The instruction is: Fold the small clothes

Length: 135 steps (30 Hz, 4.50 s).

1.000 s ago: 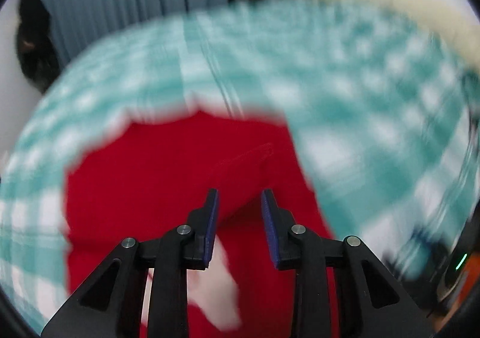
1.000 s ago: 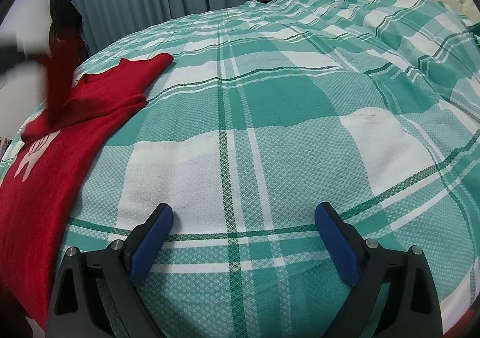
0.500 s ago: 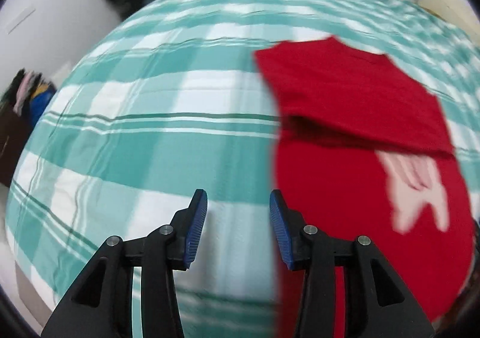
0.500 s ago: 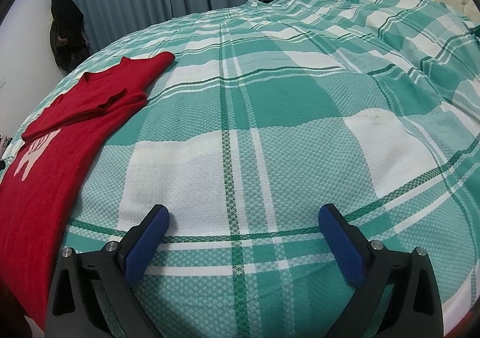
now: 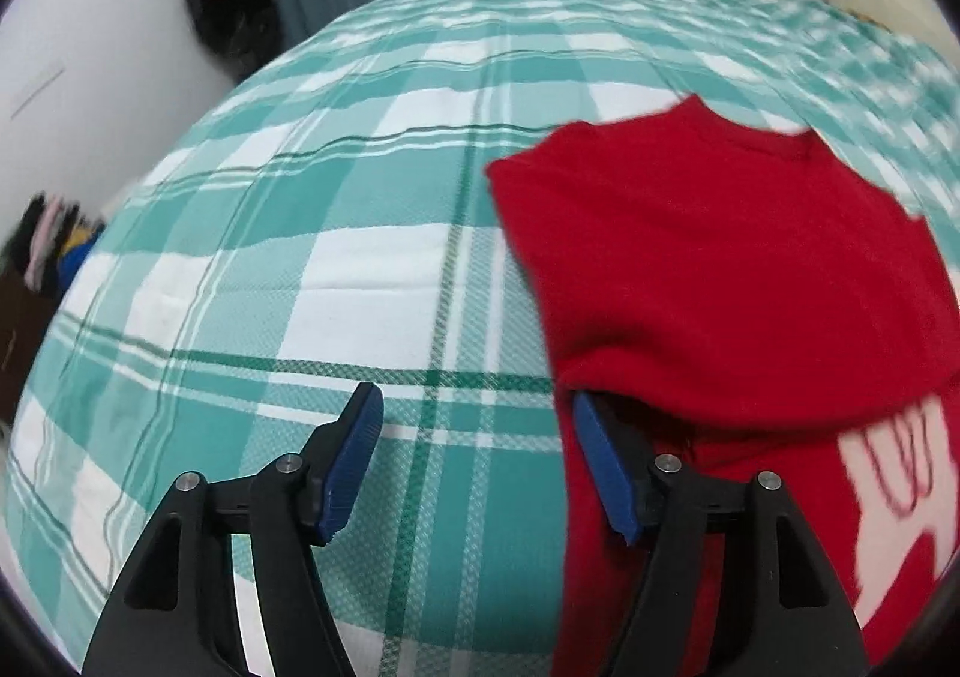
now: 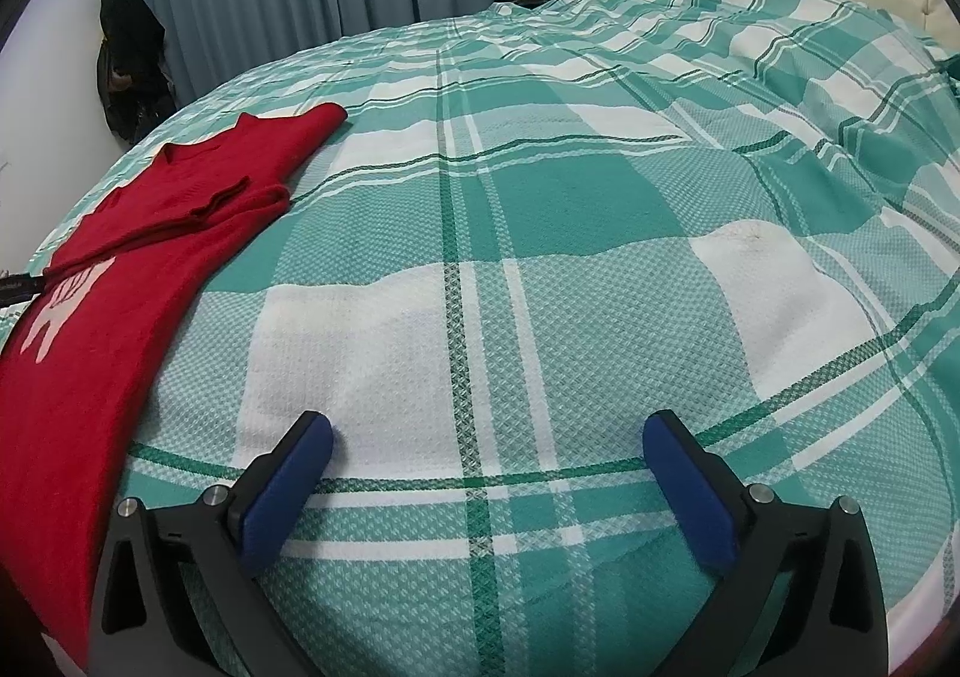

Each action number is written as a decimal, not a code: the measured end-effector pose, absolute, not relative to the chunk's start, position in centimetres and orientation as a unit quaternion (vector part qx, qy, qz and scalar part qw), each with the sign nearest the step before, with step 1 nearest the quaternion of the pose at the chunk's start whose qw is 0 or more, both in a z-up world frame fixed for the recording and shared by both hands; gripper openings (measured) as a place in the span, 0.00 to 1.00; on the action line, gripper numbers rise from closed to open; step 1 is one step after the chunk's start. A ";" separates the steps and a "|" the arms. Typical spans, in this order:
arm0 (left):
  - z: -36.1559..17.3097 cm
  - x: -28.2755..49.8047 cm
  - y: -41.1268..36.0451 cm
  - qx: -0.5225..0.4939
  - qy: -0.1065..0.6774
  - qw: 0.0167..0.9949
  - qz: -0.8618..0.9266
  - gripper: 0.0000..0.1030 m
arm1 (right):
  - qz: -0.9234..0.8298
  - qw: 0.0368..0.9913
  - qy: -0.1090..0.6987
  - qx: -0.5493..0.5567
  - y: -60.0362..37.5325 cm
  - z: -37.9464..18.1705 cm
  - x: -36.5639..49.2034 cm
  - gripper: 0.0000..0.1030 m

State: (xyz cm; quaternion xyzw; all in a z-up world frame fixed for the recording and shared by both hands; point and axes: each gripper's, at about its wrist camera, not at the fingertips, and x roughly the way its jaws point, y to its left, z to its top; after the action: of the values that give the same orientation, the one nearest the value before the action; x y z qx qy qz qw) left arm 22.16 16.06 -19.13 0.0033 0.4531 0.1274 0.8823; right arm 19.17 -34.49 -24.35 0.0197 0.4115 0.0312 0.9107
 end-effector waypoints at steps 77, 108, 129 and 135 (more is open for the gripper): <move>-21.5 7.3 19.1 -0.153 0.443 0.863 0.188 0.96 | 0.030 0.916 0.400 0.014 -34.2 -24.7 19.2 1.00; -22.6 6.9 18.4 -0.139 0.437 0.865 0.203 0.99 | 0.038 0.921 0.387 0.013 -34.4 -25.1 19.0 1.00; -20.8 5.6 18.9 -0.149 0.474 0.851 0.172 0.99 | 0.042 0.913 0.405 0.013 -34.4 -24.7 19.3 1.00; -18.1 1.1 18.2 -0.260 0.463 0.847 0.035 0.99 | 0.144 0.857 0.467 0.165 -35.4 -20.3 16.6 0.98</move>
State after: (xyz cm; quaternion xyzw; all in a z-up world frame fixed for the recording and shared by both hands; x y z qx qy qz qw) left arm 1.10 18.19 -18.09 -0.2595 0.4634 0.0349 0.8466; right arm 16.61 -35.44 -20.27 0.1648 0.4673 0.1441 0.8566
